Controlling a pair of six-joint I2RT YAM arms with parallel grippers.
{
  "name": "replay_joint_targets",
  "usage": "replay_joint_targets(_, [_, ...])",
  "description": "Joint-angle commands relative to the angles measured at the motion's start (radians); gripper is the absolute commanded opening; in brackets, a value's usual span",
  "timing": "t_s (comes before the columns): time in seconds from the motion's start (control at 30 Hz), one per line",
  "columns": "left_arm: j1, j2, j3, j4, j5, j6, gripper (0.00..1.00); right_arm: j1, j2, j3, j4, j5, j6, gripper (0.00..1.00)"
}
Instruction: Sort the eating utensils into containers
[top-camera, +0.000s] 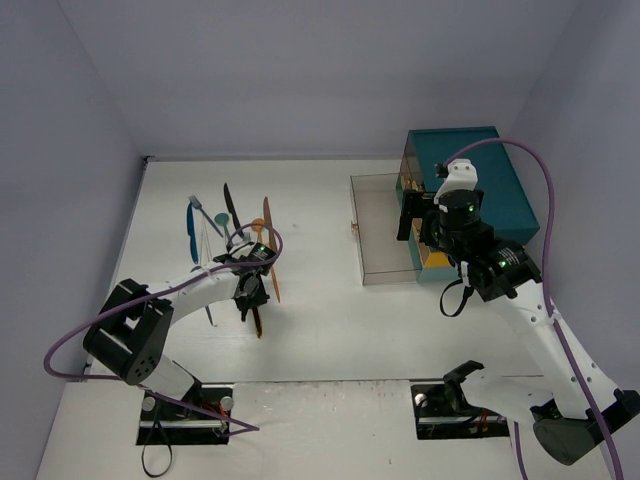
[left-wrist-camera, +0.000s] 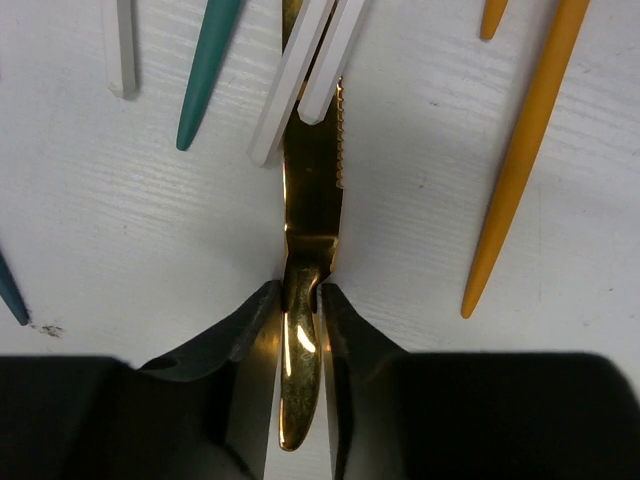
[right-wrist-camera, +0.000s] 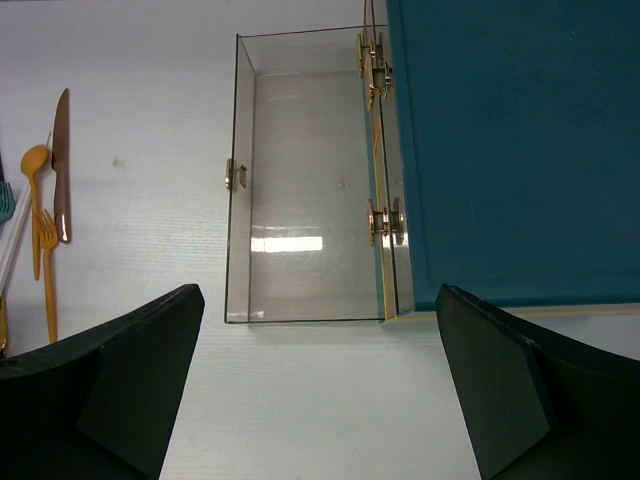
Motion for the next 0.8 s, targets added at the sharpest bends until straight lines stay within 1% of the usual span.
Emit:
replay_joint_targets(0.0, [0.005,0.015,-0.02,0.007,-0.002,-0.011,0.1,-0.006,0.003,-0.001,0.028,0.008,-0.007,1.0])
replay_joint_targets(0.03, [0.004,0.02,-0.022,0.006,0.0,-0.012,0.05,-0.006,0.004,-0.002,0.028,0.009,-0.008,1.0])
replay_joint_targets(0.1, [0.004,0.03,-0.024,0.004,0.012,-0.01,0.0,-0.006,0.008,-0.003,0.028,0.01,-0.009,1.0])
replay_joint_targets(0.27, [-0.007,0.034,-0.004,-0.019,0.046,-0.002,0.0,-0.006,0.018,0.001,0.028,0.011,-0.011,1.0])
replay_joint_targets(0.4, [-0.035,0.007,0.008,-0.053,0.088,-0.005,0.0,-0.006,0.019,0.003,0.028,0.016,-0.015,1.0])
replay_joint_targets(0.57, [-0.05,-0.073,-0.003,-0.093,0.168,0.004,0.0,-0.006,0.018,0.003,0.028,0.029,-0.02,1.0])
replay_joint_targets(0.77, [-0.051,-0.202,0.019,-0.206,0.246,0.023,0.0,-0.006,0.021,0.004,0.028,0.039,-0.021,1.0])
